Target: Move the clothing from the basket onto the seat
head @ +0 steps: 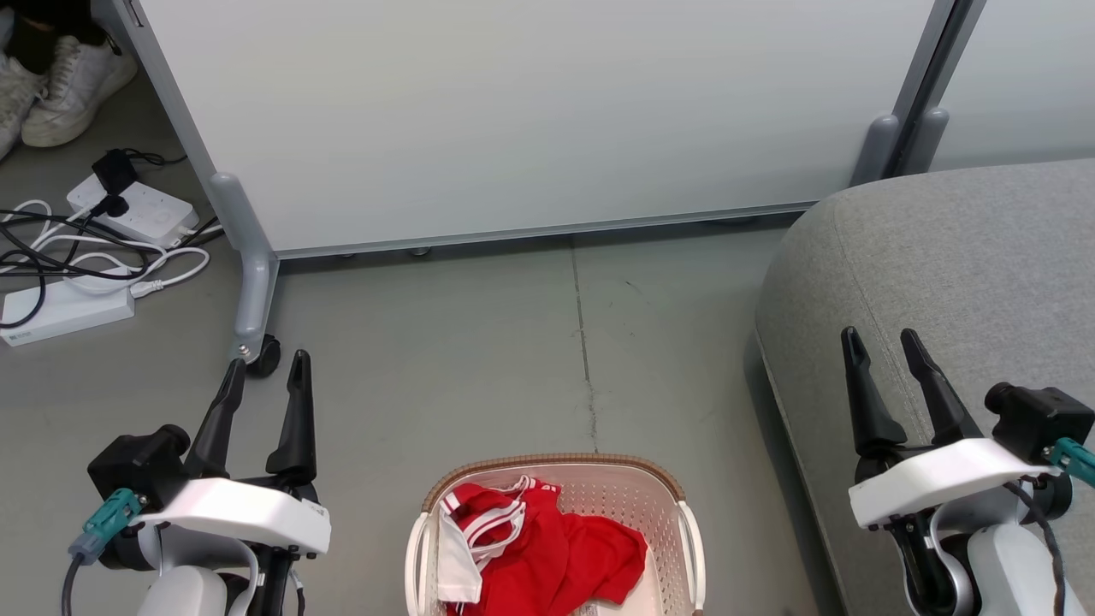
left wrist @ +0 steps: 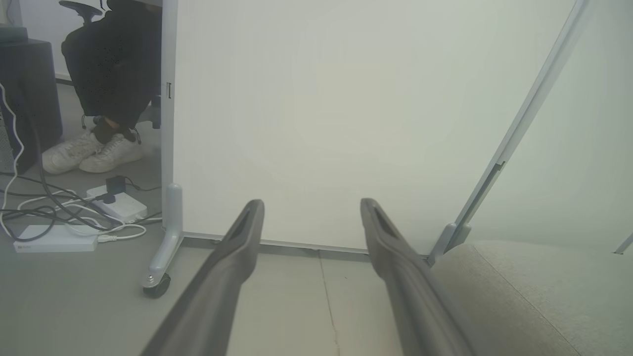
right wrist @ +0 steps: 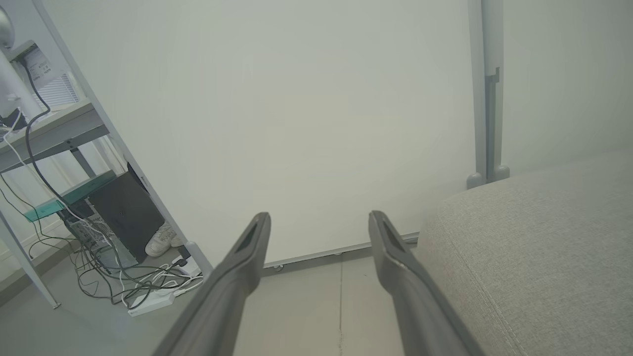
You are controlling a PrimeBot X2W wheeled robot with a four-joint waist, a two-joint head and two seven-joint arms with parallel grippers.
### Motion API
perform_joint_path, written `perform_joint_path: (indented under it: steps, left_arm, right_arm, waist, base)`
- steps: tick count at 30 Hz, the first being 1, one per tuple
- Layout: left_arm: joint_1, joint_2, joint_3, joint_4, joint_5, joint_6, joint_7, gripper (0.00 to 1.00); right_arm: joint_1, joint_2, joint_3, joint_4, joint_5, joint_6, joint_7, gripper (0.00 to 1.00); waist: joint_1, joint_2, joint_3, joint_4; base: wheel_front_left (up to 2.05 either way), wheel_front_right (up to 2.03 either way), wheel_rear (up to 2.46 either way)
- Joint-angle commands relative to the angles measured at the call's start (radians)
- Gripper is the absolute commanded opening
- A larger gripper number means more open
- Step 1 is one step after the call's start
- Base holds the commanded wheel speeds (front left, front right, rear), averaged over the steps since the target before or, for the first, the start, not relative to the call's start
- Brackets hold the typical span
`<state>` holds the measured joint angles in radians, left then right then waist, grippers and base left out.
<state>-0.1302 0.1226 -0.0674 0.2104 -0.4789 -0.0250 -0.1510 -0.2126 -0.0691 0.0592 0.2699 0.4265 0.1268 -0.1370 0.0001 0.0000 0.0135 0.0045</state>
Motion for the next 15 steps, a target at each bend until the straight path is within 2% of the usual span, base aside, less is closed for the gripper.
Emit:
perform_joint_path:
  steps: [1, 15]
  left_arm:
    - [-0.009, 0.013, -0.002, 0.003, 0.035, 0.011, -0.011, 1.00]
    - [0.001, 0.007, -0.019, 0.078, 0.126, 0.034, -0.041, 1.00]
  right_arm:
    - [0.002, -0.002, 0.000, -0.002, -0.038, 0.005, -0.015, 1.00]
    - [0.018, 0.012, 0.001, 0.053, -0.156, 0.005, -0.049, 1.00]
  waist:
    - [0.0000, 0.0000, -0.001, 0.000]
    - [0.0000, 0.0000, -0.009, 0.002]
  base:
    - [0.00, 0.00, 0.00]
    - [0.00, 0.00, 0.00]
